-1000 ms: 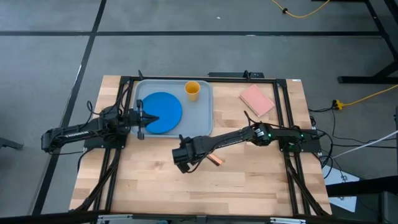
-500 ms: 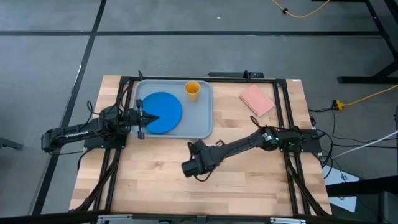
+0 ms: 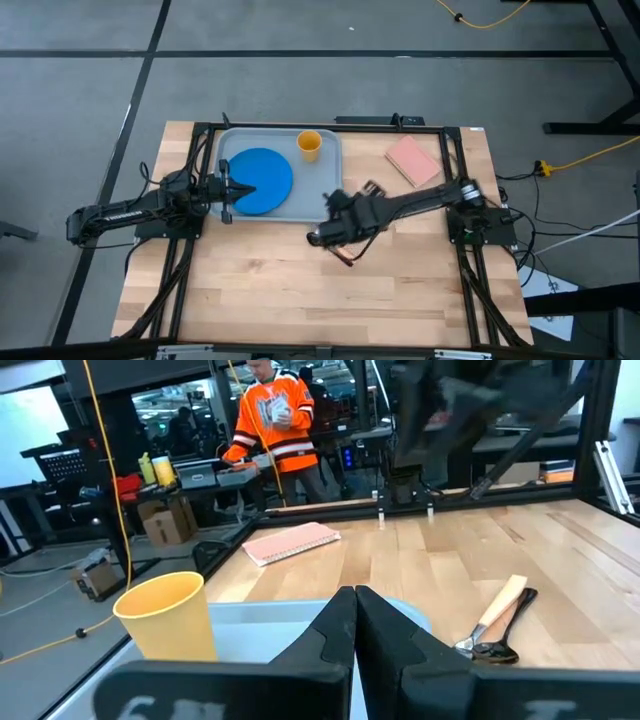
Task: Pick and place plate/cup/fork/spoon on tray
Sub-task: Put the light orange fork on the gray serving tray to the bottom right of the yellow cup
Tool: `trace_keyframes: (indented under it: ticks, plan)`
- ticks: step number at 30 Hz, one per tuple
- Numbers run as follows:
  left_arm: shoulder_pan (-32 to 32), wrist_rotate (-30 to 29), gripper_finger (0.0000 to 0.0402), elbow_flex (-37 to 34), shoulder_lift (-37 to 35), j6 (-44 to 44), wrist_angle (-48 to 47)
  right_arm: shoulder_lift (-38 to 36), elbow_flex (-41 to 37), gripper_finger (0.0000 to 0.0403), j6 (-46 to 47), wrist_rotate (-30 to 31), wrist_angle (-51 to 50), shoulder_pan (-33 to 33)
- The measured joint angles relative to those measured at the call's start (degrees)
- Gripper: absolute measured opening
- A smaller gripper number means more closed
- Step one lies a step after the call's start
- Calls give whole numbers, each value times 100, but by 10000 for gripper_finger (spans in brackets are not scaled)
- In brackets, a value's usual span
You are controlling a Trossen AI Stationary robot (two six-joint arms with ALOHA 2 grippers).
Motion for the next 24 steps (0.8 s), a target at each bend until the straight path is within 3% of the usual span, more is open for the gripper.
trace_keyframes:
  ticks: [5, 10, 19, 24]
  plan:
    - [0, -1, 0, 0, 0, 0, 0, -1167, -2238, 146, 517, -322, 820, -228]
    - [0, -1, 0, 0, 0, 0, 7, -1906, -3925, 146, 723, -1154, 3104, -309]
    - [0, -1, 0, 0, -2, 183, 29, -1908, -5494, 146, 580, -1241, 7557, -308]
    - [-3, -1, 0, 0, -1, 176, 3, -1908, -6025, 146, 824, -1247, 8967, -305]
